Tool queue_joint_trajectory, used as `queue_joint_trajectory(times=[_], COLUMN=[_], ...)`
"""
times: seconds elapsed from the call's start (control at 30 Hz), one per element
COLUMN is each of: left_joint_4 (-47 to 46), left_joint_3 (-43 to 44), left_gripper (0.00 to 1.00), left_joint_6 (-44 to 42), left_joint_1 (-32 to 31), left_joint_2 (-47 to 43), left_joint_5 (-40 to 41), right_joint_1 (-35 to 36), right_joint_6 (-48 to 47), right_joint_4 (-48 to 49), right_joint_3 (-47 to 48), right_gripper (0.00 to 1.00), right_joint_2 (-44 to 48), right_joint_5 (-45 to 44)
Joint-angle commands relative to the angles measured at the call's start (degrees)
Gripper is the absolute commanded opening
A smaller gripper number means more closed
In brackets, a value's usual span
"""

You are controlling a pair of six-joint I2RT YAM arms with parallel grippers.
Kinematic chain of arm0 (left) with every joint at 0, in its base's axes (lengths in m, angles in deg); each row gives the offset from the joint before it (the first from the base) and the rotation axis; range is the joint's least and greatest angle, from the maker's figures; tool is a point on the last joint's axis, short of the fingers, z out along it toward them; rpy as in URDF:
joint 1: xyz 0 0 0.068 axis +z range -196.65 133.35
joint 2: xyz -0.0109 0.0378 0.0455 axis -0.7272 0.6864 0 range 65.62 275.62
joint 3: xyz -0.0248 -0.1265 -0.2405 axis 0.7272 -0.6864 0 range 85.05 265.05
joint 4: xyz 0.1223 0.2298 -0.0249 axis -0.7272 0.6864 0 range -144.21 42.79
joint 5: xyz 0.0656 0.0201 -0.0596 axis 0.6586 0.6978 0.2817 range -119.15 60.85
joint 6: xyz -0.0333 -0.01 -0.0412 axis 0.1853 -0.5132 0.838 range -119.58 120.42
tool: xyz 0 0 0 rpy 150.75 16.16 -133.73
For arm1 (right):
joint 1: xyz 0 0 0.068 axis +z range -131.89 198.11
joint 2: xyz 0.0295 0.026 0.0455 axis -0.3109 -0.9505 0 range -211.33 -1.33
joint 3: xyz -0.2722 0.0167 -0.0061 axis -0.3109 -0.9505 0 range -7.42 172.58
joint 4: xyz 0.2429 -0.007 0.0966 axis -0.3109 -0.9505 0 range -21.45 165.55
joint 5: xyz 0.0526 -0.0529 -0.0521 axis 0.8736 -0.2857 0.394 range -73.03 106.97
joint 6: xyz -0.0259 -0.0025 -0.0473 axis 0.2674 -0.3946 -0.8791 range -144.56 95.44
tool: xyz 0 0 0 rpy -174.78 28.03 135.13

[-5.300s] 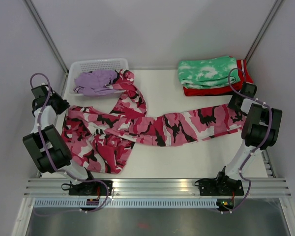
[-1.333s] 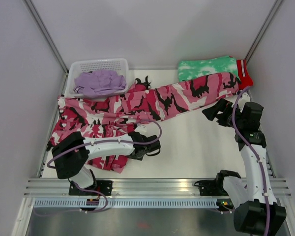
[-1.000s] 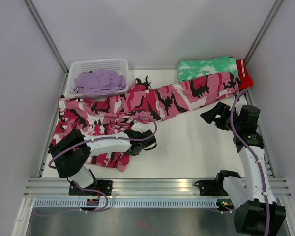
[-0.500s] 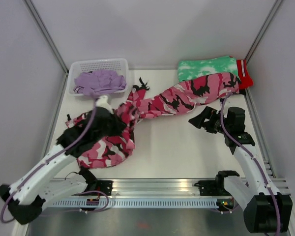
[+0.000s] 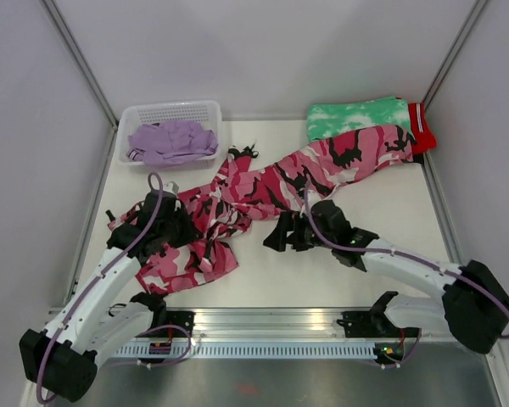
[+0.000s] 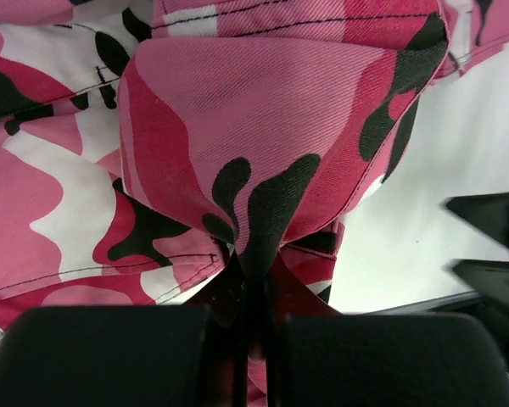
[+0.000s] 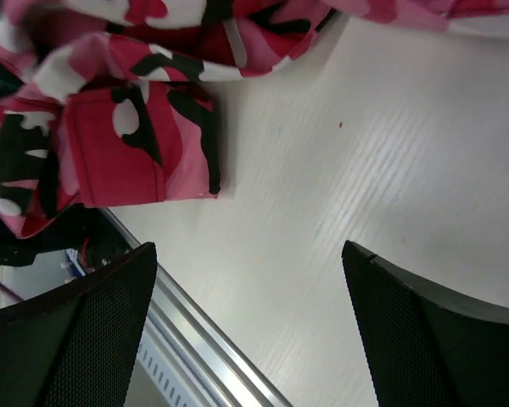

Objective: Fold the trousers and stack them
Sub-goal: Flatten the trousers out

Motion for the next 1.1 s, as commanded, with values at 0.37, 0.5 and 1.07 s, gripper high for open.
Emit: queue_joint_trajectory(times=[0.37,0.5,1.07], left_joint_4=[1.44,1.18,-0.49], left_joint_3=[0.86,1.03,0.94], left_gripper=[0.02,0.02,0.02], left_joint_6=[-8.39,-7.96,-8.22], left_joint_1=[9.23,9.49,10.37], left_joint_2=[-4.99,-4.55,-2.79], left_joint_5=[-8.53,-9.41,-10.28], right_joint_1=[11.48,11.48,12.00], right_joint_6=[5.42,15.35,35.22], right_joint_4=[13.85,19.57,28.53], right_joint_3=[15.59,12.25,12.16], right_gripper=[0.80,0.81,0.64], right_joint_2=[-28.38,-27.15,-37.07], right_joint_5=[-22.63,-28.80,-28.90])
